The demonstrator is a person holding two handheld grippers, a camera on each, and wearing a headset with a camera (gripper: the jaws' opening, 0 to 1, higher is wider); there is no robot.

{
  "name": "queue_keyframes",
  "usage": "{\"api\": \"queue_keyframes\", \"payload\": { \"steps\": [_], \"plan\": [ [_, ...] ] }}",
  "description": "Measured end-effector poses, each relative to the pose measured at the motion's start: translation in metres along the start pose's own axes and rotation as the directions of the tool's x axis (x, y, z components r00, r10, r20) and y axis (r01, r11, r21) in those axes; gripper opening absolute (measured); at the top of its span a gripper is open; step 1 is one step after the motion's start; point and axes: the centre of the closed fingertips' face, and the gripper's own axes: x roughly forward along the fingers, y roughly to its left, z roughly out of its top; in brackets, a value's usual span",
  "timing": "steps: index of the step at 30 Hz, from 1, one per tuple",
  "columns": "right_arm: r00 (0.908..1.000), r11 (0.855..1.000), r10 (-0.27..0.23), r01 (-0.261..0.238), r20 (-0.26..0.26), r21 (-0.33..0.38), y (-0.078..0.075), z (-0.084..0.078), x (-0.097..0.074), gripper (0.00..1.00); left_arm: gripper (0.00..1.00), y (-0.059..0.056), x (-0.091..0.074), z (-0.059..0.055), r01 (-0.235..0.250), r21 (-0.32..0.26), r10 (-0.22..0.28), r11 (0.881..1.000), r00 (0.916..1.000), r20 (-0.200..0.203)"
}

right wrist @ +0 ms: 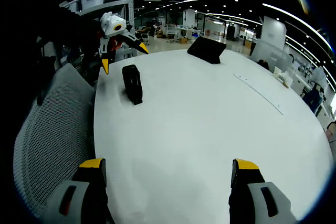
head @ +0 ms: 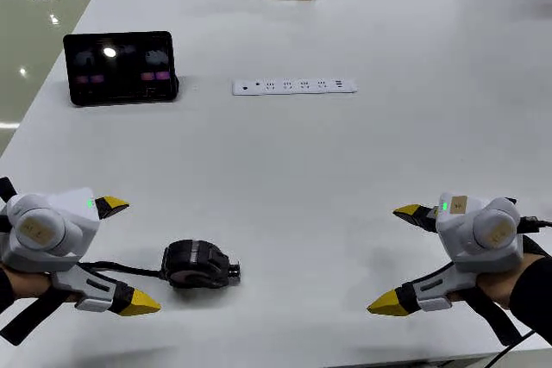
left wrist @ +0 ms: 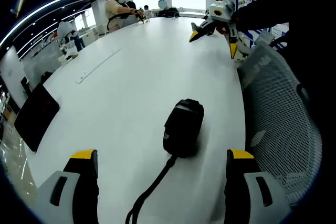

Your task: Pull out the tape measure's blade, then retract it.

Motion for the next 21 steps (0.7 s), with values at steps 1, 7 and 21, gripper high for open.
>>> {"api": "queue_keyframes", "payload": {
  "steps": [1,7,21],
  "plan": [
    [1.0,1.0,0.004,-0.004,0.001,-0.006,-0.001,0.002,0.001,0.99,0.99,0.0,0.001,0.003,0.007,0.01,-0.007,1.0,1.0,0.001],
    [1.0,1.0,0.006,-0.006,-0.002,-0.021,-0.006,0.01,0.006,0.99,0.97,-0.003,0.009,0.012,0.024,0.094,-0.022,0.995,0.9995,-0.022],
    [0.9984,0.994,0.055,-0.054,0.009,-0.092,-0.001,0.038,0.03,0.99,0.97,-0.013,0.025,0.031,0.119,0.182,-0.11,0.976,0.9923,-0.056]
  ]
}}
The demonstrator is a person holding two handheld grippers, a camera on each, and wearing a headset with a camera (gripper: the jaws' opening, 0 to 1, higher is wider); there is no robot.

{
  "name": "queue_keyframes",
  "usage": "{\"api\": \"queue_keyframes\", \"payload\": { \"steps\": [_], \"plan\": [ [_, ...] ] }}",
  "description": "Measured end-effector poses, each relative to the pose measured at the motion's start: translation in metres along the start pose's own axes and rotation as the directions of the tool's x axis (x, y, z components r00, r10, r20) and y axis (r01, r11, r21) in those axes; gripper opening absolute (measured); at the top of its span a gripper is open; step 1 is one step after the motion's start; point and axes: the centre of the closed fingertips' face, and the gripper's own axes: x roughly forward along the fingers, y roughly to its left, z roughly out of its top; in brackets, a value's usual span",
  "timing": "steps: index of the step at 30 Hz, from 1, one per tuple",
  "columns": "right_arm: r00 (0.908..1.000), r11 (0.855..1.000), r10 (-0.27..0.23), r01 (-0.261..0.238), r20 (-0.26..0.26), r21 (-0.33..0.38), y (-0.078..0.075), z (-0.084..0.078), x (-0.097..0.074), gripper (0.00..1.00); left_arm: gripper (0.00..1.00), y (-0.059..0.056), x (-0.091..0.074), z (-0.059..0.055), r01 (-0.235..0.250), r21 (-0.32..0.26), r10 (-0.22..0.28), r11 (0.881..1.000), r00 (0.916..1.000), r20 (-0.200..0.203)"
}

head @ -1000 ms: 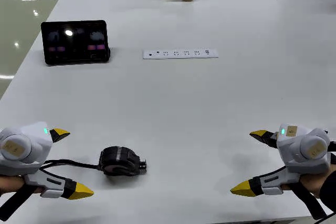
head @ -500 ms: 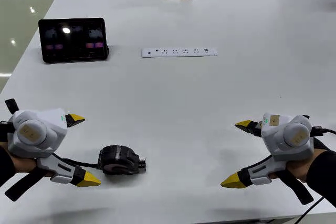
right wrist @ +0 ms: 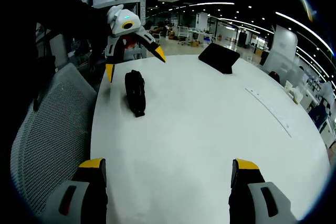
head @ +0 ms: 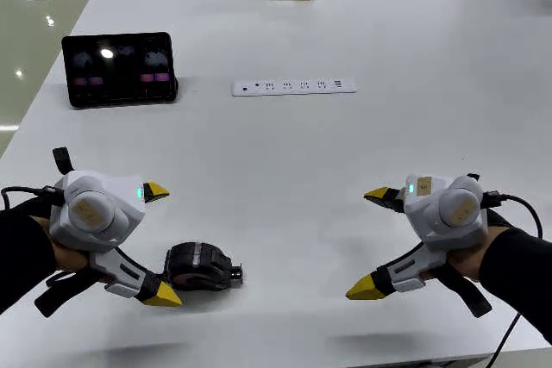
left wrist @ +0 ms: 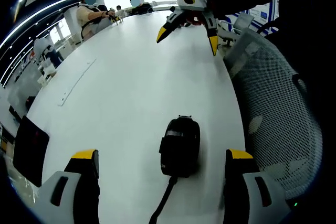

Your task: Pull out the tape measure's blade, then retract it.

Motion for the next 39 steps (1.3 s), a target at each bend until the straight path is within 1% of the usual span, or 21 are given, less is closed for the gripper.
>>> {"api": "queue_keyframes", "payload": {
  "steps": [4,6,8,12,13,14,15,17,19,21,26,29,32,33,34,35,36,37,38,39],
  "plan": [
    [0.9999,1.0,0.01,-0.01,0.01,-0.018,-0.001,0.01,0.009,0.99,0.93,-0.002,0.007,0.005,0.017,0.011,-0.017,1.0,0.9999,-0.003],
    [0.9996,0.999,0.007,-0.006,0.028,-0.048,-0.001,0.019,0.014,0.99,0.92,-0.004,0.012,0.007,0.023,0.022,-0.023,0.999,0.9997,-0.002],
    [0.9992,0.998,0.017,-0.015,0.035,-0.064,0.001,0.026,0.019,0.99,0.91,-0.005,0.018,0.004,0.03,0.025,-0.03,0.999,0.9995,-0.009],
    [0.9982,0.996,0.038,-0.034,0.046,-0.079,0.004,0.037,0.029,0.99,0.85,-0.006,0.024,0.002,0.034,0.034,-0.032,0.999,0.999,-0.031],
    [0.998,0.996,0.043,-0.039,0.046,-0.079,0.005,0.039,0.032,0.99,0.84,-0.006,0.026,0.001,0.035,0.039,-0.033,0.999,0.9985,-0.043],
    [0.9979,0.996,0.047,-0.044,0.043,-0.078,0.006,0.039,0.034,0.99,0.82,-0.006,0.027,-0.003,0.038,0.031,-0.035,0.999,0.9971,-0.068],
    [0.9979,0.996,0.052,-0.049,0.039,-0.079,0.007,0.04,0.037,0.99,0.78,-0.007,0.027,-0.006,0.043,0.03,-0.04,0.999,0.9952,-0.089],
    [0.9979,0.995,0.061,-0.059,0.024,-0.08,0.01,0.041,0.042,0.99,0.75,-0.006,0.029,-0.004,0.04,0.038,-0.037,0.998,0.9956,-0.086],
    [0.9969,0.994,0.076,-0.074,0.021,-0.083,0.014,0.042,0.047,0.99,0.71,-0.007,0.031,-0.004,0.046,0.015,-0.045,0.999,0.9956,-0.083],
    [0.9961,0.993,0.087,-0.085,0.019,-0.084,0.017,0.044,0.052,0.99,0.68,-0.009,0.032,-0.002,0.049,0.015,-0.048,0.999,0.9958,-0.078],
    [0.9944,0.991,0.103,-0.101,0.02,-0.084,0.023,0.048,0.065,0.99,0.64,-0.017,0.039,-0.002,0.075,0.02,-0.072,0.997,0.9936,-0.087],
    [0.9935,0.991,0.111,-0.109,0.021,-0.079,0.025,0.051,0.072,0.99,0.59,-0.019,0.04,-0.002,0.079,0.019,-0.077,0.997,0.9927,-0.093],
    [0.9924,0.991,0.122,-0.121,0.015,-0.06,0.029,0.052,0.079,0.99,0.51,-0.023,0.043,0.001,0.092,0.008,-0.091,0.996,0.9926,-0.08],
    [0.9938,0.993,0.11,-0.109,0.015,-0.051,0.028,0.053,0.083,0.99,0.45,-0.027,0.044,0.002,0.111,0.01,-0.11,0.994,0.9908,-0.079],
    [0.9958,0.995,0.09,-0.089,0.014,-0.051,0.026,0.053,0.086,0.99,0.4,-0.029,0.045,0.001,0.116,0.014,-0.114,0.993,0.9897,-0.086],
    [0.9953,0.993,0.097,-0.096,0.007,-0.062,0.028,0.053,0.088,0.99,0.39,-0.026,0.047,-0.001,0.096,0.033,-0.092,0.995,0.9909,-0.098],
    [0.9945,0.993,0.104,-0.104,0.007,-0.06,0.03,0.054,0.089,0.99,0.36,-0.021,0.047,-0.001,0.075,0.048,-0.07,0.996,0.9928,-0.097],
    [0.9937,0.992,0.112,-0.111,0.008,-0.054,0.032,0.055,0.091,0.99,0.32,-0.018,0.047,-0.001,0.059,0.045,-0.055,0.997,0.9936,-0.099],
    [0.9934,0.992,0.115,-0.114,0.005,-0.055,0.033,0.054,0.093,0.99,0.32,-0.019,0.047,0.0,0.074,0.019,-0.072,0.997,0.9923,-0.101],
    [0.9933,0.992,0.116,-0.115,0.003,-0.059,0.033,0.054,0.095,0.99,0.32,-0.02,0.047,0.0,0.076,0.028,-0.073,0.997,0.9924,-0.099]
  ]
}}
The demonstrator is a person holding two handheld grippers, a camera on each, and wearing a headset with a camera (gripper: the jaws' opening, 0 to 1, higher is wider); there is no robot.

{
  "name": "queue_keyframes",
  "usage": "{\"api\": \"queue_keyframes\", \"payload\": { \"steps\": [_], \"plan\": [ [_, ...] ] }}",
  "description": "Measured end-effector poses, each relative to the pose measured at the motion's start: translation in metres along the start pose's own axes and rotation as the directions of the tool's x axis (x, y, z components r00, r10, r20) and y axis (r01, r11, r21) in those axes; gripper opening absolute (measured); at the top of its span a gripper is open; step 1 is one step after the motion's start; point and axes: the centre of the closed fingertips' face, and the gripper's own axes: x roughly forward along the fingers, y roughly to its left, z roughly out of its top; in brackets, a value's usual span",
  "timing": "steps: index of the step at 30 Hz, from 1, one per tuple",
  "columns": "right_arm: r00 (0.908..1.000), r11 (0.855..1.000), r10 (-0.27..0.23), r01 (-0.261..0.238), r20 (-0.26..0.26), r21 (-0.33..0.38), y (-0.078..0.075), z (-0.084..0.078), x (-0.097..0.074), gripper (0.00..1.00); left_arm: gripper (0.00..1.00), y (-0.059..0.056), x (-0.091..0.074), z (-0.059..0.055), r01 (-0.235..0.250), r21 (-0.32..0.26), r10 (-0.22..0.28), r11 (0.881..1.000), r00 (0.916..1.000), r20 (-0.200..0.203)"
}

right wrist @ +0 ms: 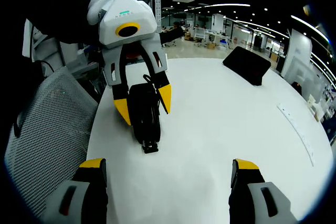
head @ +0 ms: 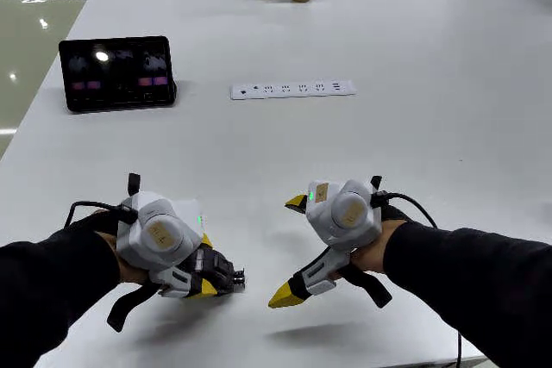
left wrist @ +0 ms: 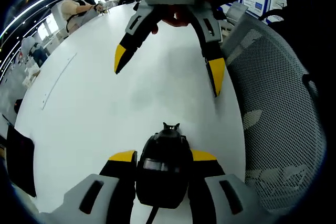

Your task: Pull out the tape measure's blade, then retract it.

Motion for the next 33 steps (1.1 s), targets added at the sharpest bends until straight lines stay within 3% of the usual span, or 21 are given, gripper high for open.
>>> {"api": "queue_keyframes", "payload": {
  "steps": [6,8,9,12,19,21,26,33],
  "plan": [
    [0.9993,0.999,0.03,-0.03,-0.021,-0.011,0.007,0.0,0.013,0.98,0.32,0.0,-0.001,0.0,-0.034,0.012,0.033,0.999,0.9992,0.021],
    [0.9976,0.998,0.062,-0.062,-0.032,0.0,0.014,-0.001,0.016,0.86,0.32,-0.001,-0.001,0.0,-0.039,0.022,0.039,0.999,0.9991,0.019],
    [0.998,0.999,0.054,-0.054,-0.034,0.002,0.014,0.001,0.02,0.79,0.32,-0.001,-0.001,0.0,-0.04,0.017,0.039,0.999,0.9991,0.012],
    [0.9972,0.997,0.065,-0.066,-0.037,-0.039,0.02,0.004,0.027,0.75,0.32,-0.001,0.0,0.0,-0.04,0.015,0.04,0.999,0.9992,0.004],
    [0.994,0.989,0.082,-0.09,-0.072,-0.113,0.028,0.003,0.044,0.54,0.32,-0.001,0.0,0.0,-0.042,0.014,0.042,0.999,0.9991,0.004],
    [0.9928,0.988,0.088,-0.097,-0.082,-0.12,0.029,0.003,0.047,0.48,0.32,-0.002,0.0,-0.001,-0.041,0.014,0.041,0.999,0.9991,0.003],
    [0.993,0.992,0.077,-0.085,-0.09,-0.09,0.025,0.002,0.052,0.43,0.32,-0.002,0.001,-0.001,-0.039,0.014,0.039,0.999,0.9992,0.002],
    [0.9902,0.985,0.087,-0.102,-0.109,-0.141,0.027,0.003,0.059,0.22,0.32,-0.003,0.002,-0.002,-0.033,0.007,0.033,0.999,0.9995,0.001]
  ]
}}
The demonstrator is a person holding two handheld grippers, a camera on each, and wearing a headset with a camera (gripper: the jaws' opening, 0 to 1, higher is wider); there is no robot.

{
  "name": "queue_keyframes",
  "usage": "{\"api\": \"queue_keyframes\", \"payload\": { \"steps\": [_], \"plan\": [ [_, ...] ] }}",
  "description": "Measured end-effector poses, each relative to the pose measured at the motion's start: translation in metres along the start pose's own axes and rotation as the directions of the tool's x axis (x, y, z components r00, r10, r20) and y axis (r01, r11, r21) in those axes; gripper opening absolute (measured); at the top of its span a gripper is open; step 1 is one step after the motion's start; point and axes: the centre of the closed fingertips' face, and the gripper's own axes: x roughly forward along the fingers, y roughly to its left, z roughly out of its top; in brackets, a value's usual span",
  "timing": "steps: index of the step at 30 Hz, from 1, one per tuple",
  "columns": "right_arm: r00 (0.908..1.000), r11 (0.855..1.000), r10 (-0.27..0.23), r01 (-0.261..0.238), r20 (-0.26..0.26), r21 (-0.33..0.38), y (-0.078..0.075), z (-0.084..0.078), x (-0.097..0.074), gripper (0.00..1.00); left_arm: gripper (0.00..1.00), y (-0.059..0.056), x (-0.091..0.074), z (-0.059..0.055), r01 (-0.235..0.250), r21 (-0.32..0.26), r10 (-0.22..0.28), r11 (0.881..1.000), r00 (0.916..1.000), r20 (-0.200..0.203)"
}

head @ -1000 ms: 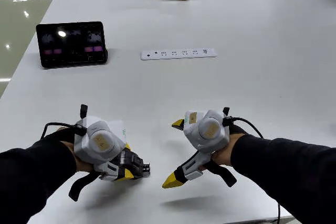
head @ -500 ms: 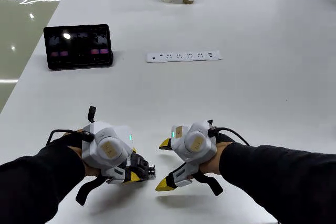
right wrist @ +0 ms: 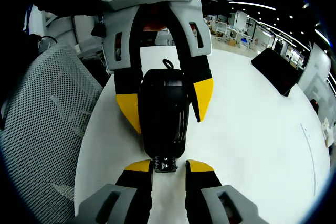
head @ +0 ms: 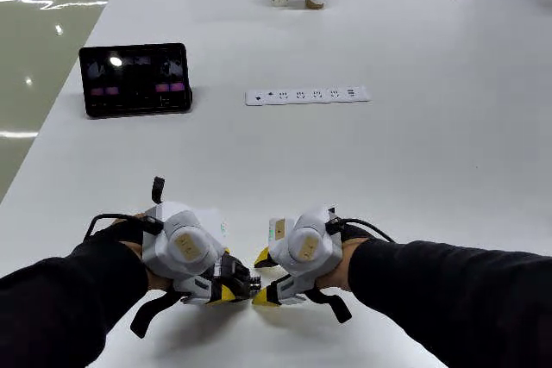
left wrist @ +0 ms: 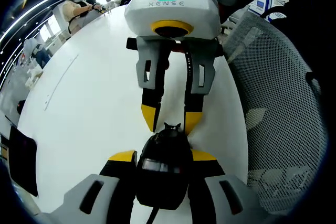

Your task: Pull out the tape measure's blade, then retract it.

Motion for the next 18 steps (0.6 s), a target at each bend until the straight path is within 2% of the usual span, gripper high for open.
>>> {"api": "queue_keyframes", "payload": {
  "steps": [4,8,9,12,13,14,18],
  "plan": [
    [0.9997,1.0,0.022,-0.022,-0.009,-0.017,0.0046,0.001,0.0019,0.13,0.32,0.0008,0.0002,0.0001,-0.004,-0.002,0.004,1.0,1.0,-0.001],
    [0.9994,1.0,0.02,-0.02,-0.028,-0.012,0.0026,0.0005,0.0035,0.13,0.32,0.0011,0.0004,0.0001,-0.005,-0.005,0.005,1.0,1.0,-0.003],
    [0.9991,1.0,0.02,-0.019,-0.039,0.025,0.0022,-0.0004,0.0033,0.13,0.32,0.001,0.0003,0.0002,-0.005,-0.004,0.005,1.0,1.0,-0.004],
    [0.9982,0.999,0.023,-0.02,-0.056,0.047,0.0024,0.0004,0.0037,0.13,0.32,0.0011,0.0003,0.0,-0.005,-0.004,0.005,1.0,1.0,-0.004],
    [0.998,0.999,0.021,-0.019,-0.059,0.027,0.0029,0.0,0.0041,0.13,0.32,0.0011,0.0003,-0.0001,-0.005,-0.004,0.005,1.0,1.0,-0.004],
    [0.998,0.999,0.019,-0.021,-0.06,-0.034,0.0028,-0.0005,0.0039,0.13,0.32,0.0011,0.0004,-0.0001,-0.005,-0.003,0.005,1.0,1.0,-0.004],
    [0.9994,1.0,0.024,-0.024,-0.026,0.005,0.0026,-0.0018,0.0025,0.12,0.32,0.001,0.0011,-0.0006,0.002,-0.009,-0.002,1.0,1.0,-0.007]
  ]
}}
